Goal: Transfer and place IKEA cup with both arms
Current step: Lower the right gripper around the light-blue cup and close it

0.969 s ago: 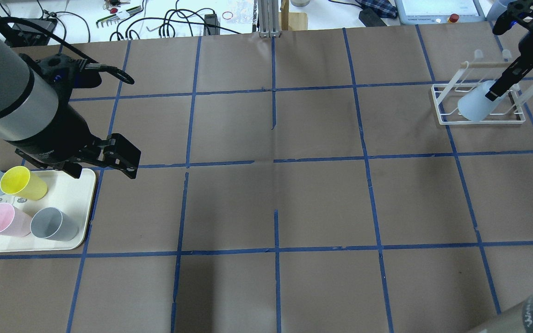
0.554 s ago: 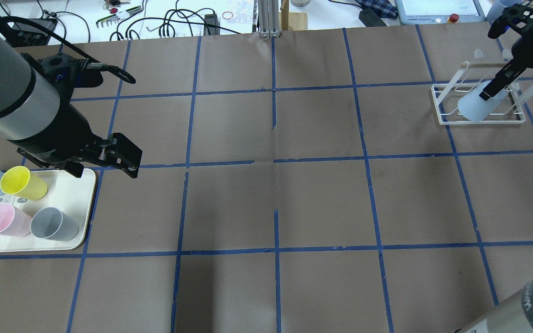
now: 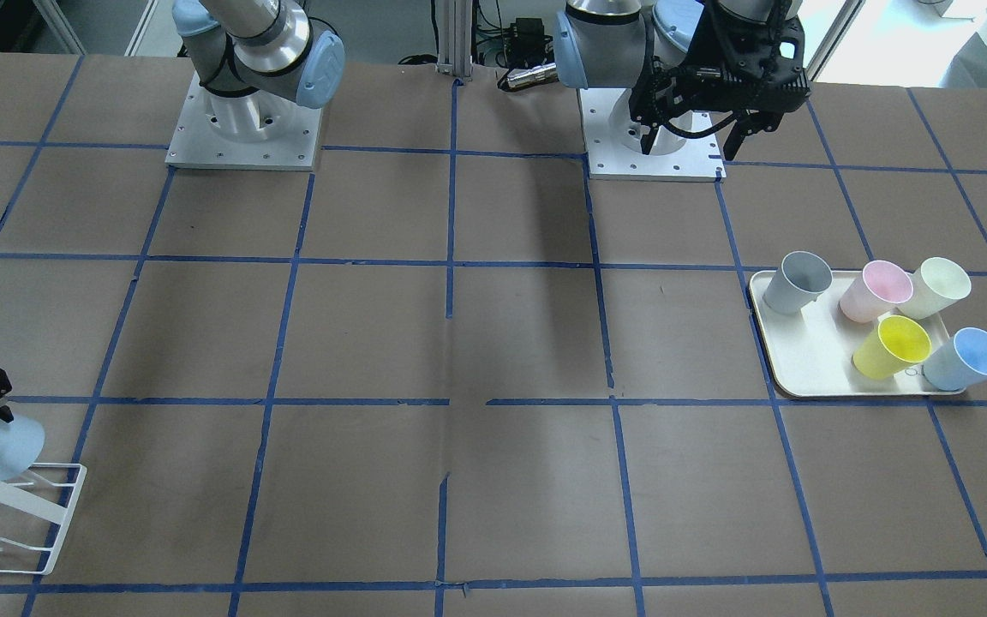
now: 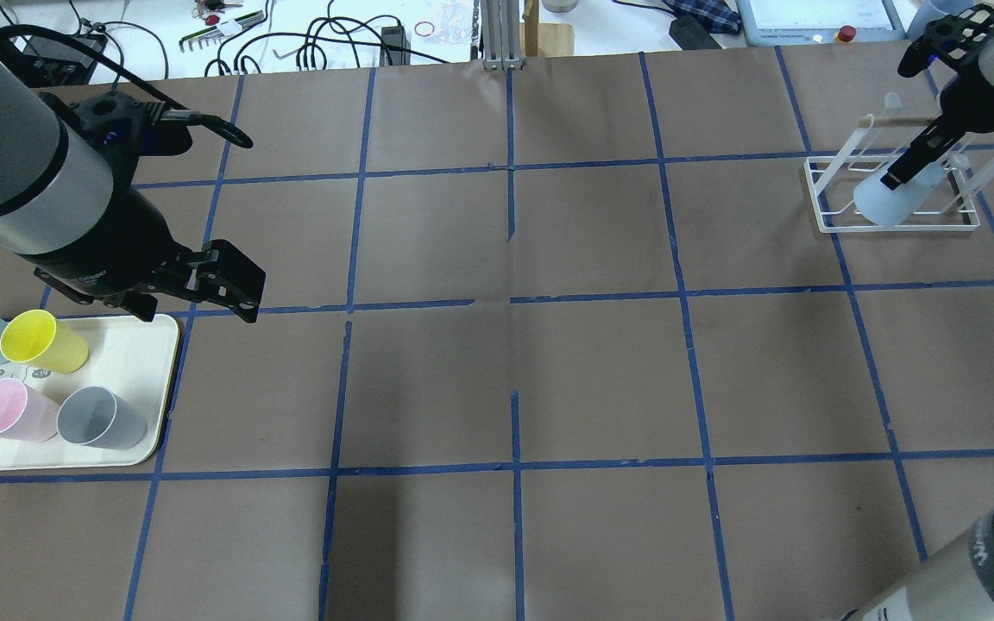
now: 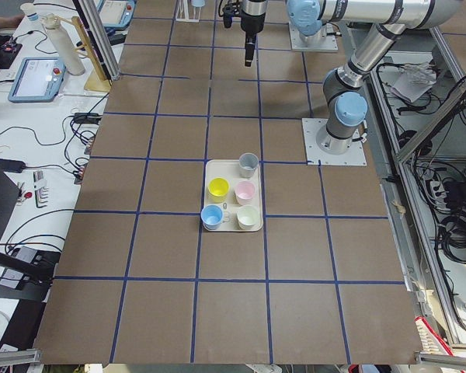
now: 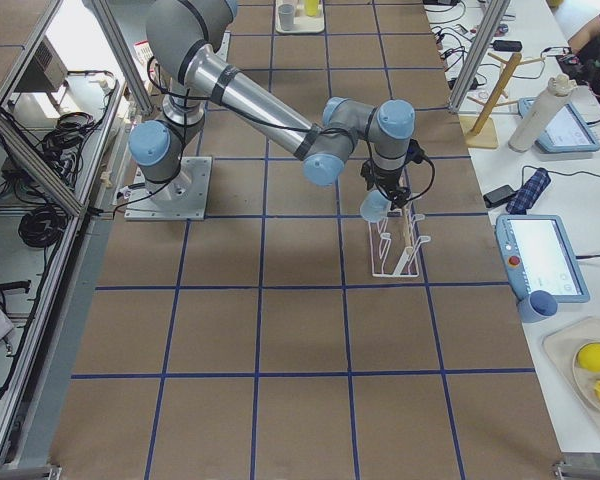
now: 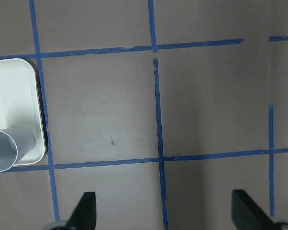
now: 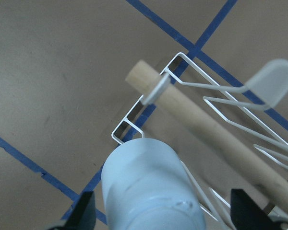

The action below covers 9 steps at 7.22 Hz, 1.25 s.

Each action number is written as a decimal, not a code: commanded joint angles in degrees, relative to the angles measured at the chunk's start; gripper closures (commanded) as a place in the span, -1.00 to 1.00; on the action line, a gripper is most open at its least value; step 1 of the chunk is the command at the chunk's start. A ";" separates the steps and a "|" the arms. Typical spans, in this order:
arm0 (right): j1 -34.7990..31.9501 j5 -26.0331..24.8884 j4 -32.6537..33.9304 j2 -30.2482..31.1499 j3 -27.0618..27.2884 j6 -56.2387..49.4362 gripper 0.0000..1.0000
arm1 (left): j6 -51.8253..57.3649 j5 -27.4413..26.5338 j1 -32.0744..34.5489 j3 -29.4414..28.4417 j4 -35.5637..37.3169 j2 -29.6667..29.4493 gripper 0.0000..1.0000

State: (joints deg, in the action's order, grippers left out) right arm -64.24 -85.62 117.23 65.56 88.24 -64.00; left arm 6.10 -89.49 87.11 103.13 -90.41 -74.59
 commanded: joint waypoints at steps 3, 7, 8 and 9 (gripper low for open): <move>-0.01 0.10 -0.07 -0.35 0.09 0.89 -0.86 | -1.09 0.02 -0.28 0.05 -0.03 -0.73 -1.00; -0.09 0.10 -0.16 -0.18 0.36 0.99 -0.37 | -0.04 0.02 -0.28 0.14 0.15 -1.00 -1.00; -0.09 0.10 -0.34 -0.26 0.36 0.90 -0.15 | -0.74 0.02 -0.28 0.66 -0.03 -0.48 -1.00; -0.09 0.01 -0.34 -0.17 0.36 0.99 0.10 | -1.18 0.02 -0.45 0.84 0.06 -0.47 -1.00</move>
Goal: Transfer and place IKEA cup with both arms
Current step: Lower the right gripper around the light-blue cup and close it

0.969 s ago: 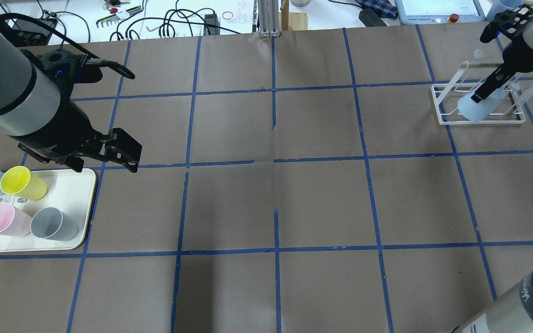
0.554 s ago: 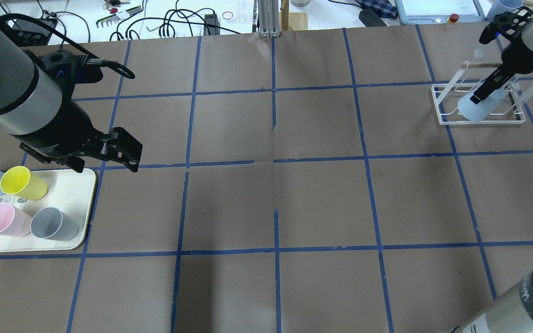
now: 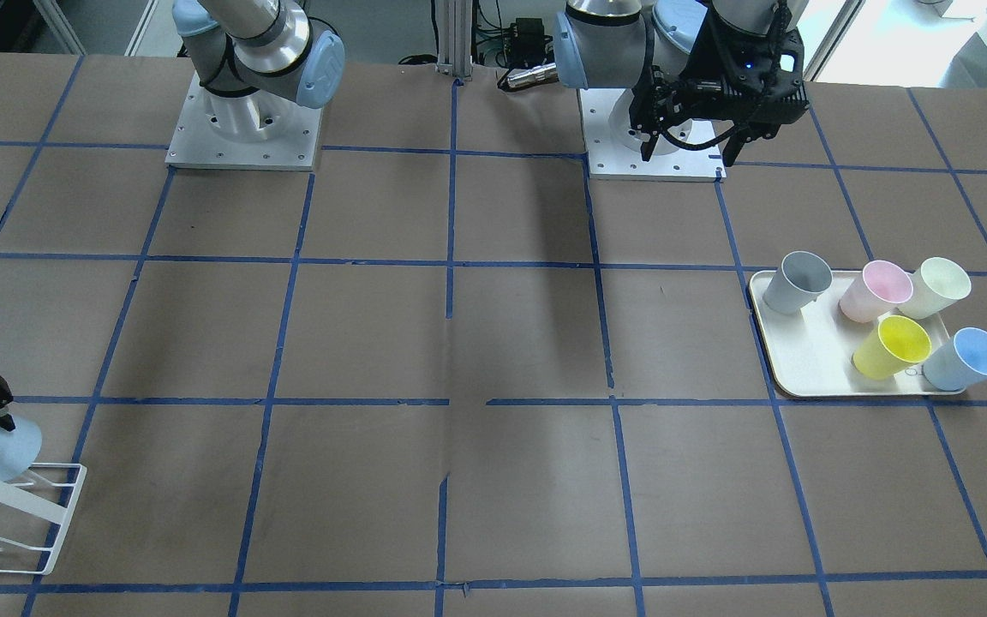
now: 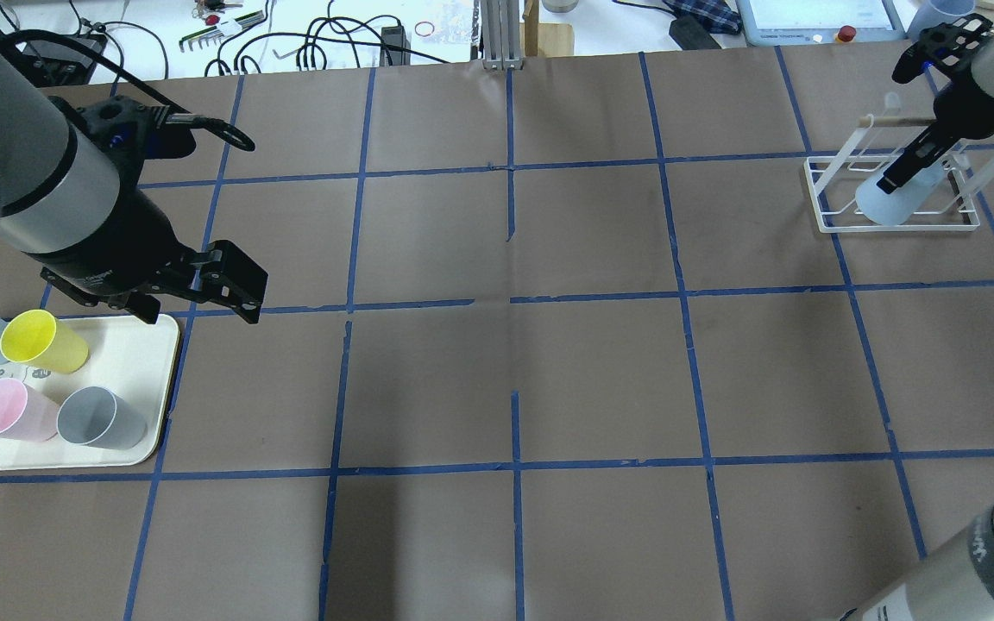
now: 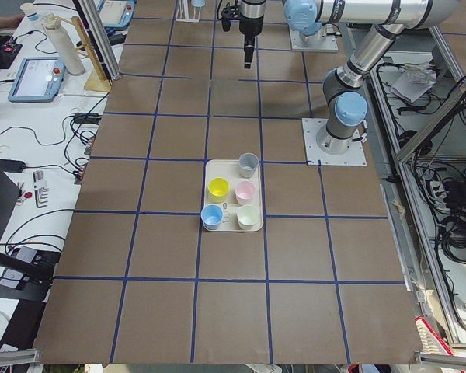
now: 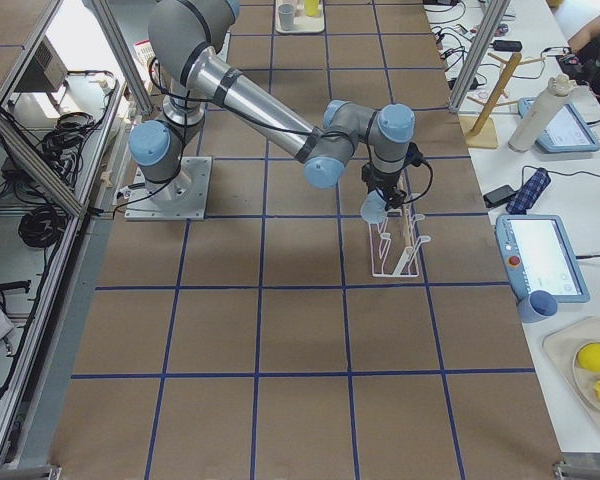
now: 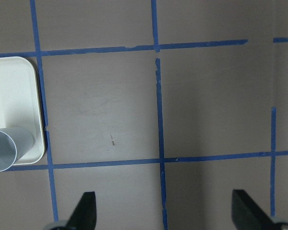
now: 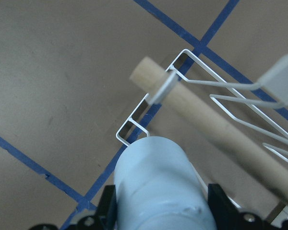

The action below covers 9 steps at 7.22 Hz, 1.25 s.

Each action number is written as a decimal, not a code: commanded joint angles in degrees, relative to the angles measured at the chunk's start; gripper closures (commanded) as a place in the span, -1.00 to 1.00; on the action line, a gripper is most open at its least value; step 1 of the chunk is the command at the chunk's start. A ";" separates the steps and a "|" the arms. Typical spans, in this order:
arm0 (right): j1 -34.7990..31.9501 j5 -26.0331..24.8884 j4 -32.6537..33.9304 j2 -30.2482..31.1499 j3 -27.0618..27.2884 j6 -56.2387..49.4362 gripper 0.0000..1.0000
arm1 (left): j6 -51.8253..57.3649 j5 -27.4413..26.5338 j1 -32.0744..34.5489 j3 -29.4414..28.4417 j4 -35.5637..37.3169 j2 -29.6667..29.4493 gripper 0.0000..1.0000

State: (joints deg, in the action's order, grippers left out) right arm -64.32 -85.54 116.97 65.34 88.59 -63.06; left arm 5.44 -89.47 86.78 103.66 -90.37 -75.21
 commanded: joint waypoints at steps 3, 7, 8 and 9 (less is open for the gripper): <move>-0.02 0.19 -0.69 1.11 -0.87 0.04 0.34 | -0.52 0.18 -0.12 0.14 -0.16 -0.38 -1.00; -0.28 0.19 -16.46 8.20 -7.27 0.30 0.34 | -0.43 -0.43 -0.12 0.67 -2.25 1.11 -1.00; -0.71 0.28 -19.20 10.66 -7.38 0.48 0.34 | -0.17 -0.53 -0.12 1.28 -2.44 0.77 -1.00; -1.94 2.11 -23.32 12.43 -7.29 1.44 0.34 | -0.61 0.00 -0.12 2.15 -1.66 0.42 -1.00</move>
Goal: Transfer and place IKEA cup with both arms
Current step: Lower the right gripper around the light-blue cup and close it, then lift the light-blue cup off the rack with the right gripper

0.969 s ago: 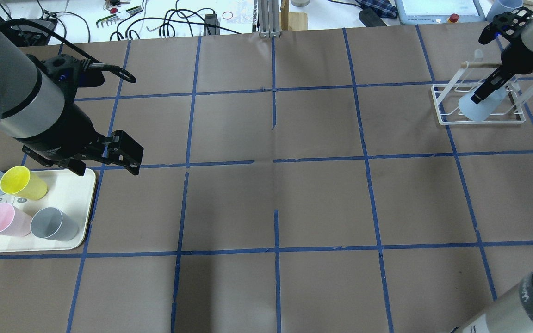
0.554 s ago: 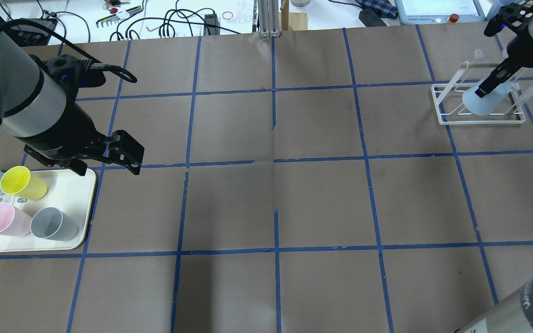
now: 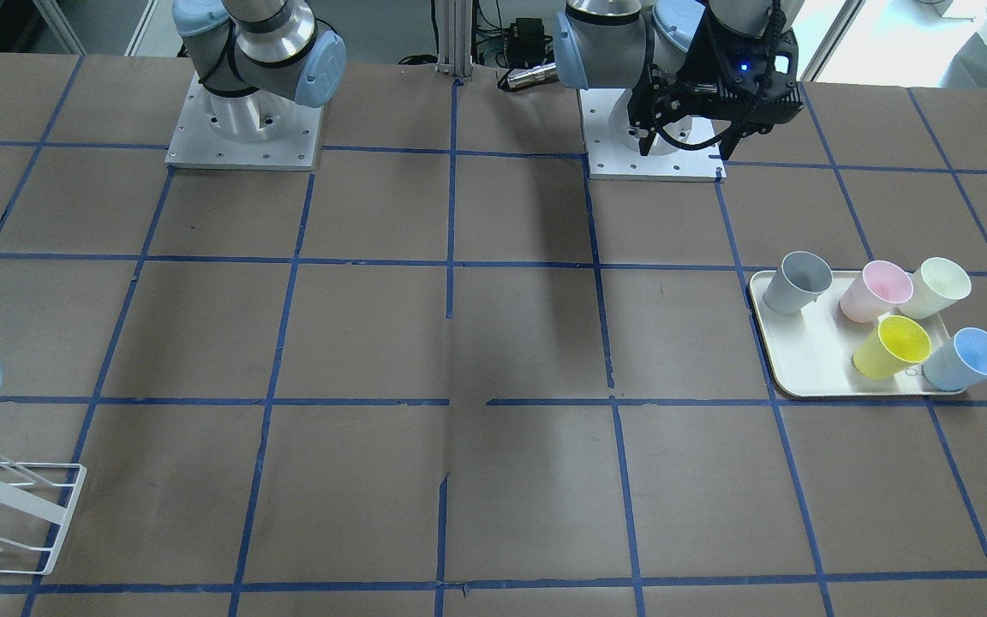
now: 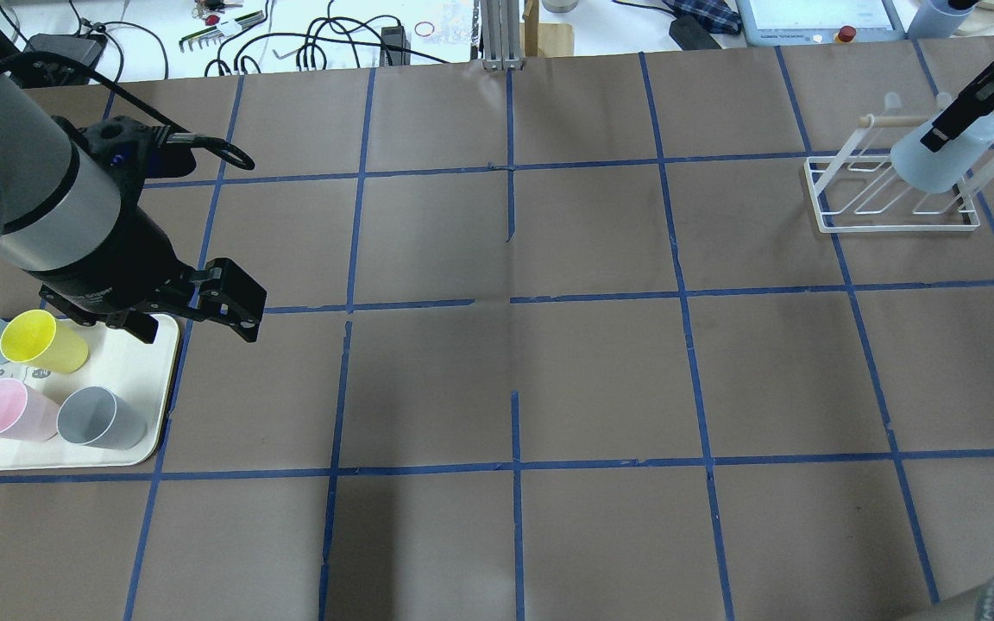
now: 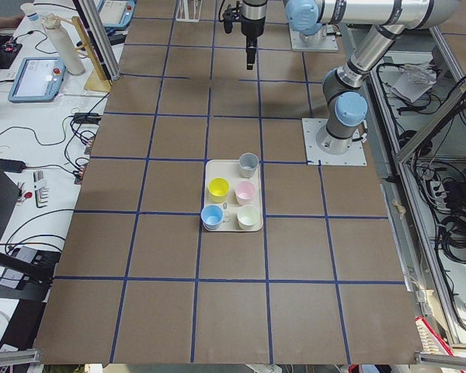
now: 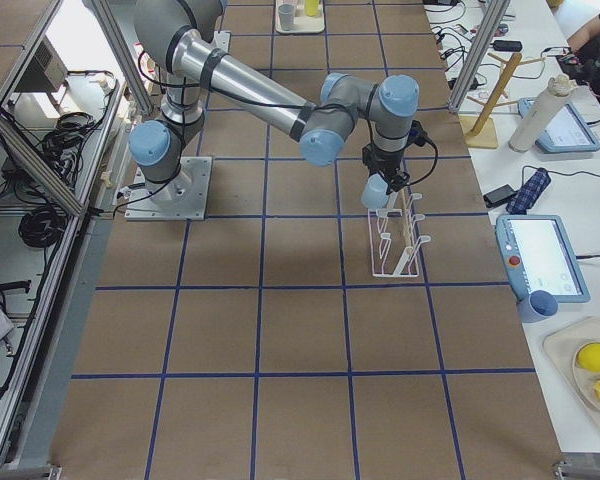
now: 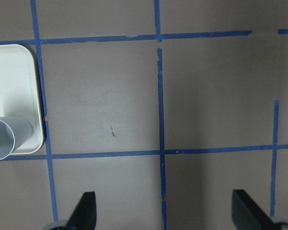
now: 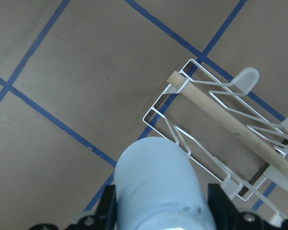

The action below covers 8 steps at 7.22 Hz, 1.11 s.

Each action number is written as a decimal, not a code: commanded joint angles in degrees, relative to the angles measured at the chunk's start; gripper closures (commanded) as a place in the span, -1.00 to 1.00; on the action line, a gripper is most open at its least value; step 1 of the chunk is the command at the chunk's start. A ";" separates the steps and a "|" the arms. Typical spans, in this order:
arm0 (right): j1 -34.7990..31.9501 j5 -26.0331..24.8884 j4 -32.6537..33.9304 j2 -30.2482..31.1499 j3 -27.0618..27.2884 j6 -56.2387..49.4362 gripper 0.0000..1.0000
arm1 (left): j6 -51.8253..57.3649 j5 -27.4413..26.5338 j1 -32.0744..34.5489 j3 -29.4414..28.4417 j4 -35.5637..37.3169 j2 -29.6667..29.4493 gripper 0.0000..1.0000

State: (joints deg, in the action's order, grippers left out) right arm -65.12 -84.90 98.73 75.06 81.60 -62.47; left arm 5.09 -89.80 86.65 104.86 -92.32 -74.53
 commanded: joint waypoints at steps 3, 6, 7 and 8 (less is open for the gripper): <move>-3.00 15.58 -23.16 4.04 0.22 9.29 0.33 | 0.44 -0.38 -0.25 0.79 0.65 -0.26 -1.00; -3.69 34.56 -41.19 2.99 1.10 15.08 0.32 | 0.45 5.81 -2.71 -3.86 1.35 -2.80 -0.95; -3.79 39.58 -45.00 3.16 1.89 15.61 0.32 | 0.19 9.86 -2.80 -5.79 1.09 -4.12 -0.95; -4.05 41.46 -46.86 3.51 1.89 16.84 0.31 | -0.08 15.73 -2.89 -6.86 1.00 -4.83 -0.97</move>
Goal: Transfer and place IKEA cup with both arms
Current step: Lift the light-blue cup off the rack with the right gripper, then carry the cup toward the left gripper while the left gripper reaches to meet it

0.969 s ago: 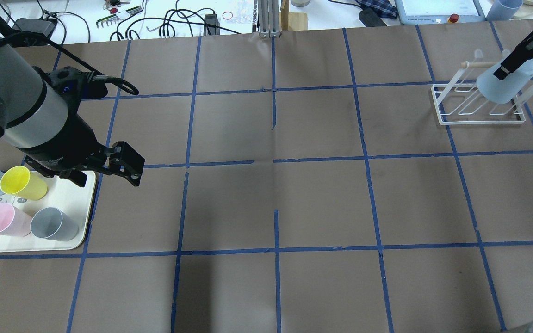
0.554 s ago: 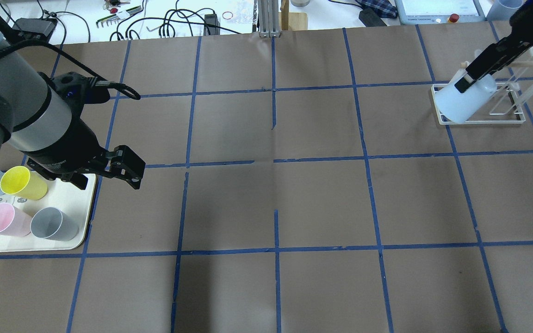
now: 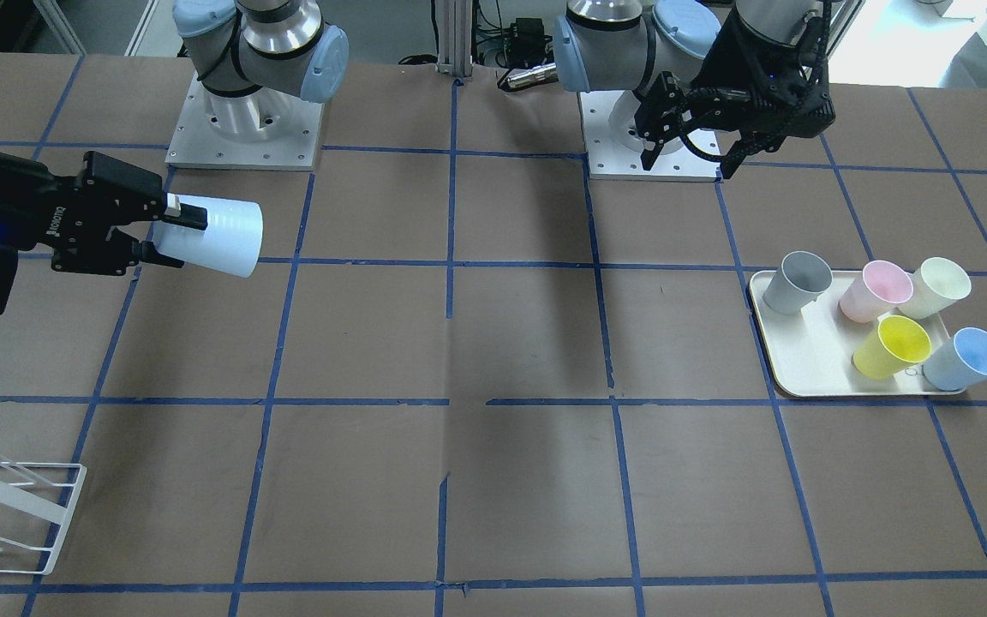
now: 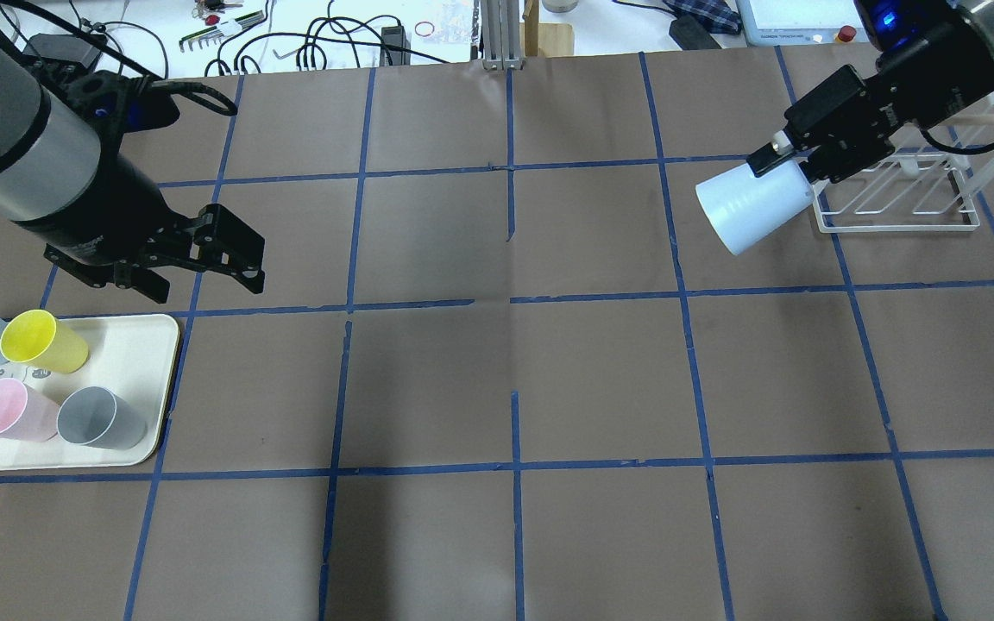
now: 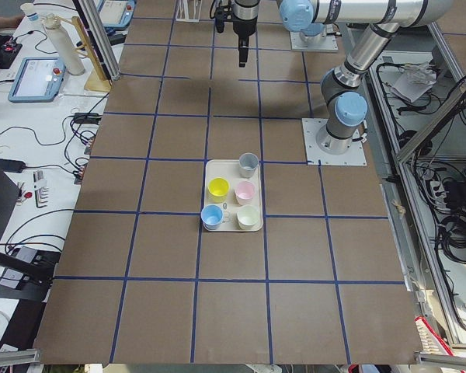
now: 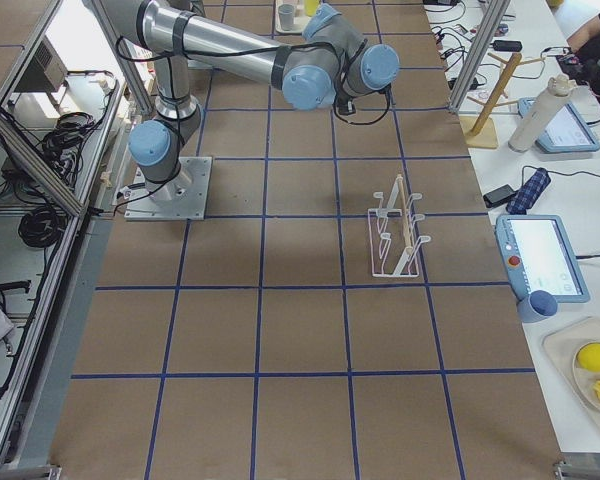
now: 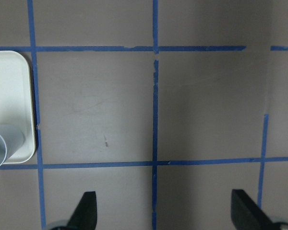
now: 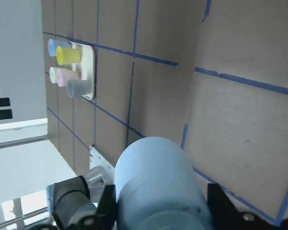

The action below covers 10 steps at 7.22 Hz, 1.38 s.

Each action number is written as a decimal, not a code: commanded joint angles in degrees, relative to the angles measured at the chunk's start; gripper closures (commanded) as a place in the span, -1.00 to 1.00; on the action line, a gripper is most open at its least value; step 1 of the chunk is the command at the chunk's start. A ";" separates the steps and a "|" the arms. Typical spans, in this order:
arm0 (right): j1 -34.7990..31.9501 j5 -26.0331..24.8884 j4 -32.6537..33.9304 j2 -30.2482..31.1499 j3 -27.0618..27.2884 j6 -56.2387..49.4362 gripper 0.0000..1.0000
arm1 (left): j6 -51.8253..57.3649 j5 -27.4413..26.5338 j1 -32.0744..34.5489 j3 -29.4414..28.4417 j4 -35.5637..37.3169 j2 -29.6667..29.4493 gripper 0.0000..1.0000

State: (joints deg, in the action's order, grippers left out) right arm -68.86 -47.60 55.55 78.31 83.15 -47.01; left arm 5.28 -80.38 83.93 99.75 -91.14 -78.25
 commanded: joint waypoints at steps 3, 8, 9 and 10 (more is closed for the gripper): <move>-3.37 21.97 -15.27 0.79 0.26 5.77 0.31 | -4.57 28.51 -3.22 -0.70 -1.31 -1.91 -0.97; -13.82 36.41 -19.61 2.55 0.35 8.60 0.31 | -4.58 60.45 -8.43 1.22 -7.91 -1.91 -0.96; -15.58 38.70 -19.52 2.55 0.26 8.77 0.31 | -4.58 62.34 -8.61 1.93 -7.82 -1.04 -0.96; -16.30 39.76 -19.43 2.55 0.35 8.69 0.31 | -4.58 63.58 -8.52 1.59 -7.74 -0.77 -0.96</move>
State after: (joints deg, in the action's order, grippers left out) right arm -83.68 -9.79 36.08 80.85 83.45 -38.32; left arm 0.71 -19.25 75.40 101.21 -98.95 -79.53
